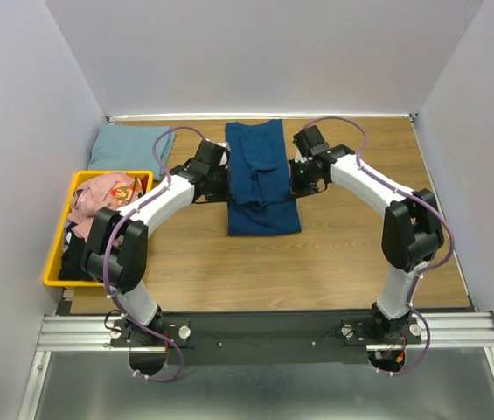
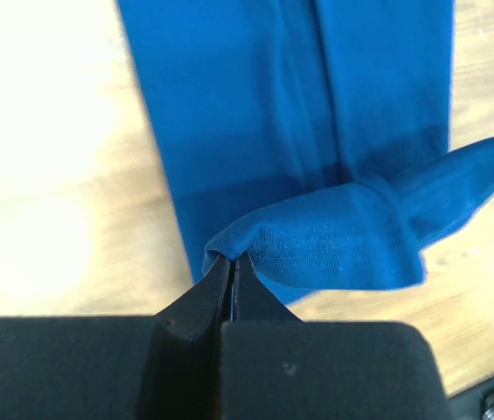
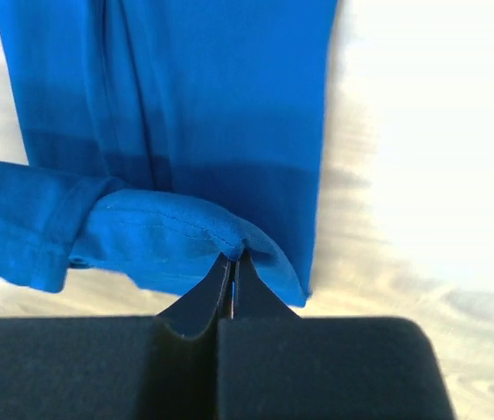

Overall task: Fold and stack the t-shirts
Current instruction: Fold the tshirt

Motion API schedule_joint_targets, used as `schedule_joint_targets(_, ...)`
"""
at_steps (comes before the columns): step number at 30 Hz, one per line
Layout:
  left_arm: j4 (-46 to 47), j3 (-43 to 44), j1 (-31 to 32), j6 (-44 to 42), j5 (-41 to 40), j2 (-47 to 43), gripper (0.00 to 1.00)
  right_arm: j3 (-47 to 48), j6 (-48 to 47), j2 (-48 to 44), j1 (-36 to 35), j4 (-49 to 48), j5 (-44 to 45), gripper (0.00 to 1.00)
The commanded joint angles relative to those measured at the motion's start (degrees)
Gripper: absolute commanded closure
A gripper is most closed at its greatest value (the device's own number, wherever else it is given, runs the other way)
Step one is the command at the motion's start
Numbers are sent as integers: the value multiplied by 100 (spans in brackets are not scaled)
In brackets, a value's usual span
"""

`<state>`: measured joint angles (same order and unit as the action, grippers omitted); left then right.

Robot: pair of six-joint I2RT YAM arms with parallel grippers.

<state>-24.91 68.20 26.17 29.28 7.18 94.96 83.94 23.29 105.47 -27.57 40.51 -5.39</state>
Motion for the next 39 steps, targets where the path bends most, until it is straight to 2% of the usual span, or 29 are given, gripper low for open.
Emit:
schedule_joint_targets(1,223,439,-226,-431,38,364,100,491,-184,360,243,53,249,99)
schedule_joint_targets(8,276,1115,-438,-704,55,1015,100,1071,-325,843,604,53,100,99)
schedule_joint_targets(19,451,1494,-719,-774,231,1402,100,1845,-378,1450,657,53,-59,99)
schedule_joint_targets(33,864,1766,-789,-862,170,2167,100,2372,-483,2223,674,18,126,99)
schedule_joint_targets(39,987,1653,-789,-897,12,2115,100,2416,-501,2180,683,-8,213,99)
